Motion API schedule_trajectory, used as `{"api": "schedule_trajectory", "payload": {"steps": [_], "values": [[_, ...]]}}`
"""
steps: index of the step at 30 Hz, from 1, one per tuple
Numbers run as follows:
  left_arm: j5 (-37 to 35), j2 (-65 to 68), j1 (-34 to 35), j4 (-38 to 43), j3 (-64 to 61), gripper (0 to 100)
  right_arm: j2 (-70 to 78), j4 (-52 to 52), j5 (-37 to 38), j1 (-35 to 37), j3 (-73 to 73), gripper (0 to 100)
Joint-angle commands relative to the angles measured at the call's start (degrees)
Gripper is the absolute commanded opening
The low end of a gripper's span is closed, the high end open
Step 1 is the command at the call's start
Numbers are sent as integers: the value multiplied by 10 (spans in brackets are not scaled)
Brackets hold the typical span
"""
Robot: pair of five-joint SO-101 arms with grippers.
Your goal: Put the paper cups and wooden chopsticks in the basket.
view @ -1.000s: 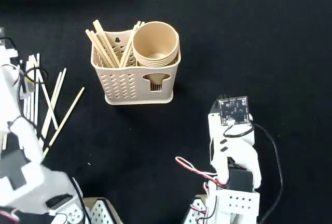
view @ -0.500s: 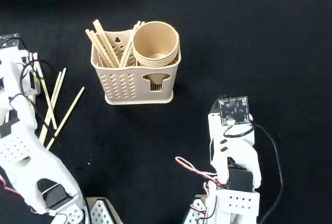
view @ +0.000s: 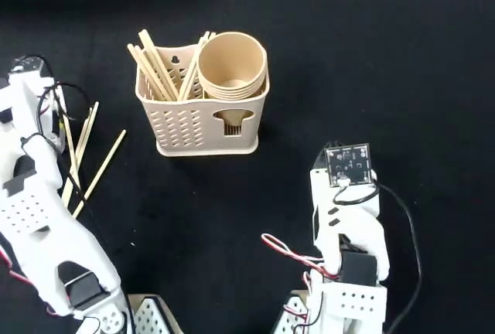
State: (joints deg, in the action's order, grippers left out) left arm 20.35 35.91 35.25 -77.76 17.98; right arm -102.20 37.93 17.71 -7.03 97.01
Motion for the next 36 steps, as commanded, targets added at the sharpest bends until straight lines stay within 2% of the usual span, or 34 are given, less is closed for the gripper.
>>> {"api": "schedule_trajectory", "payload": {"steps": [1, 6, 16, 21, 25, 31, 33, 36], "values": [[-2, -99, -20, -25, -35, 29, -7, 1, 4, 6, -2, 11], [-2, -256, -31, 9, -150, 30, -7, 1, 4, 6, -2, 11], [-6, -583, -53, 262, -476, 30, -7, 2, 4, 6, -2, 11], [-59, -698, -60, 342, -559, 29, -7, 2, 4, 6, -2, 11], [-105, -768, -81, 367, -575, 29, -7, 3, 4, 6, -2, 11], [-196, -907, -161, 387, -575, 29, -7, 3, 4, 6, -2, 11], [-217, -972, -201, 433, -589, 29, -7, 3, 4, 6, -2, 11], [-229, -1056, -280, 558, -633, 29, -7, 3, 4, 6, -2, 11]]}}
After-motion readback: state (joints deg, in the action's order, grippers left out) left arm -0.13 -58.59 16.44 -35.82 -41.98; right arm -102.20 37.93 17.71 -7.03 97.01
